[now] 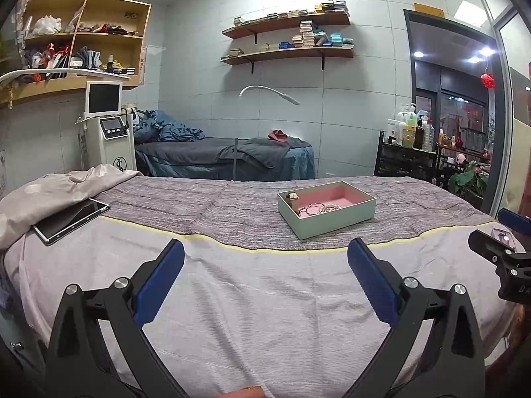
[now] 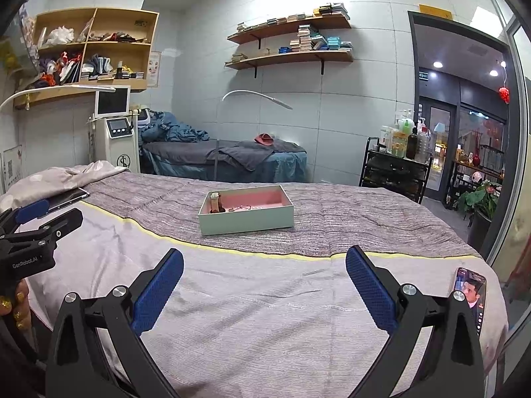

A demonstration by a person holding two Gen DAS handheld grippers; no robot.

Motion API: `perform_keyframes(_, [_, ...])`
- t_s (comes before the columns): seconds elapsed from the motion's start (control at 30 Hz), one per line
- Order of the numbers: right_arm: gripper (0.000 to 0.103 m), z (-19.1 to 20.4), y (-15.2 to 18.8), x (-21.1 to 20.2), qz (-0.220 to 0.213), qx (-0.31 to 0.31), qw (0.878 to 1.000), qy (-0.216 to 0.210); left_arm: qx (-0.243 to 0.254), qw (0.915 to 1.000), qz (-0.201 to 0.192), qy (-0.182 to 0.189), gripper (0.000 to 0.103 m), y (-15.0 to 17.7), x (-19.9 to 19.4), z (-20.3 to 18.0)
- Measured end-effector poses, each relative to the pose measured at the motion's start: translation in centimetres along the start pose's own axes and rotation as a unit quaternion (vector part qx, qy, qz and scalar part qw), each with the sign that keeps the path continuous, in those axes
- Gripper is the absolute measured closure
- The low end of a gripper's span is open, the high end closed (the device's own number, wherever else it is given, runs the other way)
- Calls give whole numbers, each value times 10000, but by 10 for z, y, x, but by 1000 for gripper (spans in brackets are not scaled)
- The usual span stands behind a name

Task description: Organize jewelry

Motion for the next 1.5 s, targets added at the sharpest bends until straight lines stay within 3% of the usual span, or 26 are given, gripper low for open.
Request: perform_keyframes(1.5, [7, -2, 3, 4, 81, -26, 10000, -6, 91, 9997, 150, 194, 6, 4, 3, -8])
Point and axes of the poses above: each gripper's, at about its wrist camera, not at the fingertips, and x roughly the way its jaws point, z to its left, y to its underside, the point moved 2 cm from there along x, roughly the way its jaws point, and after that the axes turned 8 degrees about x, right-handed, at the moved point
